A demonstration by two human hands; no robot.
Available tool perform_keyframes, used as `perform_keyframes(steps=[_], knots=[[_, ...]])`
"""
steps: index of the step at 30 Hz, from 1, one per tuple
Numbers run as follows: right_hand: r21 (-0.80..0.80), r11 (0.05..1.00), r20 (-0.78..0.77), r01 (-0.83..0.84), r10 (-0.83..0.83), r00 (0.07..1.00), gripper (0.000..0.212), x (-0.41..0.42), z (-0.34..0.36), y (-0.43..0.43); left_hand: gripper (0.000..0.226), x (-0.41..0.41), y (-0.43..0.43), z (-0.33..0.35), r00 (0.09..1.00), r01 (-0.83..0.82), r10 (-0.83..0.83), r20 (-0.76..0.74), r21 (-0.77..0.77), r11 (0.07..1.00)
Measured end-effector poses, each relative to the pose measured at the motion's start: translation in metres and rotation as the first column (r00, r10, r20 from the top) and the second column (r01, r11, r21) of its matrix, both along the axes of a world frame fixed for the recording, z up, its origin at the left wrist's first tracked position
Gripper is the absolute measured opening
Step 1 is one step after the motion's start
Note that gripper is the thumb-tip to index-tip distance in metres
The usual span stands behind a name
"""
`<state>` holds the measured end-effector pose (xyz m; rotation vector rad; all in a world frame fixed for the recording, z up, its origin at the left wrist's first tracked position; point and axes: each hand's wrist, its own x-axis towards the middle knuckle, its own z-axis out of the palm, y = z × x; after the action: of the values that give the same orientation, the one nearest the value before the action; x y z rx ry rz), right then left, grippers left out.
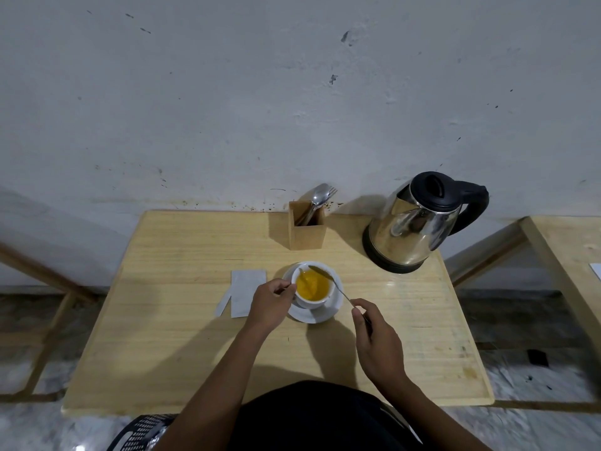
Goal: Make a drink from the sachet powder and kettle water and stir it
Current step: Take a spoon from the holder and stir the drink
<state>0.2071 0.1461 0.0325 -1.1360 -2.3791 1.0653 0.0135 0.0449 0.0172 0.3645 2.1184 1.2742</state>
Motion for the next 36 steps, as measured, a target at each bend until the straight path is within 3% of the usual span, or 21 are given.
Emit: perform_keyframes(steps=[20, 36], knots=[[-0.078, 0.997, -0.024, 0.023, -0.025, 0.999, 0.018, -0.0101, -0.0006, 0.0035, 0.015, -0.0004, -0.0002, -0.0047, 1.000, -0.001, 0.001, -0.030, -0.015, 1.000], [-0.155, 0.985, -0.048, 0.079, -0.087, 0.995, 0.034, -0.0094, 0.0077, 0.0019, 0.016, 0.0005, 0.0005, -0.0048, 1.000, -0.008, 0.008, -0.021, -0.020, 1.000]])
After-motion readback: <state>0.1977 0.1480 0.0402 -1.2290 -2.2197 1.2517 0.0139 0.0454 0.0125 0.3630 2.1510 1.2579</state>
